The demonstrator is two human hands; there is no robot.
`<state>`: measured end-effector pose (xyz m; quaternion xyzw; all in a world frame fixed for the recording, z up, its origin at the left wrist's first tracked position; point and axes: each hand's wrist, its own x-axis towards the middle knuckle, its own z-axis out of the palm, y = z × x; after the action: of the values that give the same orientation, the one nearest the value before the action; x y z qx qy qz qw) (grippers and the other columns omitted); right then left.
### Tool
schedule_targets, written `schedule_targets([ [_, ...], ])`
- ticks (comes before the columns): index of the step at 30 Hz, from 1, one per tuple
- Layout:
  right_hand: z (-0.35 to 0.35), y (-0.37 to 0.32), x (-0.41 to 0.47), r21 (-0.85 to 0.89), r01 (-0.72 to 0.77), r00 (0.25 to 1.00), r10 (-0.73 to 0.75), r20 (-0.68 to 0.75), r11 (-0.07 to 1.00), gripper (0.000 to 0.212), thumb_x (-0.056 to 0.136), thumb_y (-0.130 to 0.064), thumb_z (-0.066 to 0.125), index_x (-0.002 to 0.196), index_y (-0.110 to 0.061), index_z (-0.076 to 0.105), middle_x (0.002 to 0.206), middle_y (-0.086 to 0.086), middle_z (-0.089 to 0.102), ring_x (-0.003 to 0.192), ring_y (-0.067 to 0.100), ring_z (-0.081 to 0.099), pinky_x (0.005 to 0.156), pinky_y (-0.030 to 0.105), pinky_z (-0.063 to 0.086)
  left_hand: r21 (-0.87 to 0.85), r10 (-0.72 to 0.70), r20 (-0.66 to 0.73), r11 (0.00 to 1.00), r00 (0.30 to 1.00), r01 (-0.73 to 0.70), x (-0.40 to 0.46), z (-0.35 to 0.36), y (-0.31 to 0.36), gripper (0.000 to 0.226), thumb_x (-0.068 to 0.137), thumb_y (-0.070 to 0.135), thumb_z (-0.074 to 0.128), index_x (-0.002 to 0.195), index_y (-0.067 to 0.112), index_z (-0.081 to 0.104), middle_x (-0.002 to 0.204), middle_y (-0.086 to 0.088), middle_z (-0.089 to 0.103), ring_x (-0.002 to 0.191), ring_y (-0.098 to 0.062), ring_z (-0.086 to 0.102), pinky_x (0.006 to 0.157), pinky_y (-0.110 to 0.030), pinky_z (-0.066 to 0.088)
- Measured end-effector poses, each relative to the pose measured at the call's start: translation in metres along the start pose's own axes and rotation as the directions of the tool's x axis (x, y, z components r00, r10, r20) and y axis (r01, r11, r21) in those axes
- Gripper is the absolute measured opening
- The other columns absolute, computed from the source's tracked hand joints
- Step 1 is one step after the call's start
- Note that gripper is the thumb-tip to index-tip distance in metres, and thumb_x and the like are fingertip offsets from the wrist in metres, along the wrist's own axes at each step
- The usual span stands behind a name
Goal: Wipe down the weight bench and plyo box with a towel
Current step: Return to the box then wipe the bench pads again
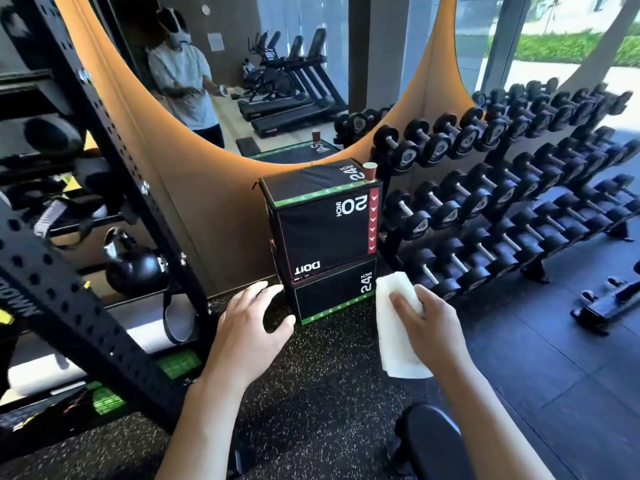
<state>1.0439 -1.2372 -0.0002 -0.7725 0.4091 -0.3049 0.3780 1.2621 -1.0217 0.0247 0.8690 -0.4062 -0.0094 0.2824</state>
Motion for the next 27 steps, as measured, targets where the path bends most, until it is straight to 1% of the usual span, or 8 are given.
schedule_targets([
  [6, 0.001, 0.021, 0.059, -0.004, -0.034, 0.999, 0.034, -0.019, 0.999, 0.05, 0.098, -0.046, 0.065, 0.07, -0.014, 0.037, 0.059, 0.0, 0.043, 0.054, 0.016, 0.04, 0.055, 0.035, 0.034, -0.025, 0.01, 0.011, 1.0, 1.0, -0.01, 0.062, 0.022, 0.016, 0.059, 0.097, 0.049, 0.065, 0.152, 0.038, 0.05, 0.162, 0.013, 0.041, 0.152, -0.009, 0.028, 0.126, -0.043, 0.029],
  [9, 0.008, 0.031, 0.088, 0.005, -0.052, 0.998, 0.052, -0.043, 0.999, 0.05, 0.097, -0.048, 0.063, 0.072, -0.012, 0.04, 0.063, 0.006, 0.049, 0.055, 0.018, 0.044, 0.054, 0.034, 0.036, -0.03, 0.023, 0.034, 0.999, 0.999, -0.022, 0.099, 0.031, 0.018, 0.058, 0.097, 0.049, 0.064, 0.153, 0.039, 0.049, 0.162, 0.015, 0.04, 0.152, -0.007, 0.027, 0.125, -0.042, 0.028],
  [11, 0.016, 0.034, 0.108, 0.005, -0.062, 0.997, 0.062, -0.053, 0.998, 0.05, 0.097, -0.049, 0.063, 0.073, -0.011, 0.041, 0.062, 0.005, 0.049, 0.055, 0.019, 0.045, 0.054, 0.035, 0.037, -0.039, 0.037, 0.042, 0.999, 0.998, -0.036, 0.124, 0.036, 0.015, 0.058, 0.097, 0.048, 0.065, 0.152, 0.038, 0.05, 0.162, 0.014, 0.041, 0.152, -0.008, 0.028, 0.126, -0.041, 0.028],
  [13, 0.027, 0.033, 0.13, -0.01, -0.075, 0.996, 0.074, -0.052, 0.997, 0.05, 0.097, -0.05, 0.063, 0.074, -0.011, 0.044, 0.063, 0.005, 0.053, 0.057, 0.025, 0.051, 0.054, 0.039, 0.042, -0.046, 0.046, 0.048, 0.998, 0.998, -0.044, 0.149, 0.042, 0.005, 0.057, 0.097, 0.045, 0.067, 0.151, 0.036, 0.052, 0.161, 0.012, 0.043, 0.151, -0.01, 0.03, 0.126, -0.04, 0.028],
  [16, 0.047, 0.027, 0.164, -0.041, -0.081, 0.995, 0.079, -0.061, 0.996, 0.047, 0.098, -0.051, 0.061, 0.077, -0.01, 0.05, 0.07, 0.01, 0.061, 0.066, 0.032, 0.061, 0.06, 0.045, 0.051, -0.061, 0.038, 0.06, 0.998, 0.997, -0.035, 0.19, 0.049, -0.015, 0.056, 0.096, 0.043, 0.069, 0.15, 0.034, 0.054, 0.159, 0.01, 0.045, 0.148, -0.013, 0.034, 0.124, -0.04, 0.03],
  [20, 0.074, 0.019, 0.215, -0.052, -0.096, 0.99, 0.09, -0.104, 0.994, 0.05, 0.098, -0.049, 0.063, 0.074, -0.011, 0.043, 0.067, 0.01, 0.057, 0.065, 0.032, 0.058, 0.058, 0.042, 0.047, -0.083, 0.077, 0.079, 0.994, 0.994, -0.071, 0.257, 0.057, -0.033, 0.056, 0.095, 0.043, 0.07, 0.149, 0.034, 0.056, 0.158, 0.01, 0.047, 0.147, -0.014, 0.035, 0.123, -0.042, 0.033],
  [24, 0.106, 0.001, 0.27, -0.055, -0.108, 0.988, 0.101, -0.114, 0.993, 0.052, 0.098, -0.054, 0.061, 0.075, -0.011, 0.042, 0.066, 0.01, 0.056, 0.063, 0.031, 0.056, 0.058, 0.045, 0.048, -0.098, 0.114, 0.084, 0.99, 0.99, -0.106, 0.321, 0.054, -0.049, 0.057, 0.096, 0.044, 0.068, 0.15, 0.034, 0.054, 0.158, 0.012, 0.046, 0.148, -0.011, 0.033, 0.124, -0.043, 0.032],
  [27, 0.131, -0.013, 0.305, -0.041, -0.097, 0.988, 0.091, -0.125, 0.994, 0.053, 0.098, -0.053, 0.061, 0.073, -0.012, 0.038, 0.061, 0.002, 0.047, 0.057, 0.023, 0.048, 0.055, 0.038, 0.038, -0.094, 0.126, 0.085, 0.989, 0.988, -0.118, 0.365, 0.051, -0.065, 0.057, 0.096, 0.045, 0.068, 0.15, 0.034, 0.053, 0.159, 0.012, 0.046, 0.148, -0.011, 0.033, 0.123, -0.044, 0.033],
])
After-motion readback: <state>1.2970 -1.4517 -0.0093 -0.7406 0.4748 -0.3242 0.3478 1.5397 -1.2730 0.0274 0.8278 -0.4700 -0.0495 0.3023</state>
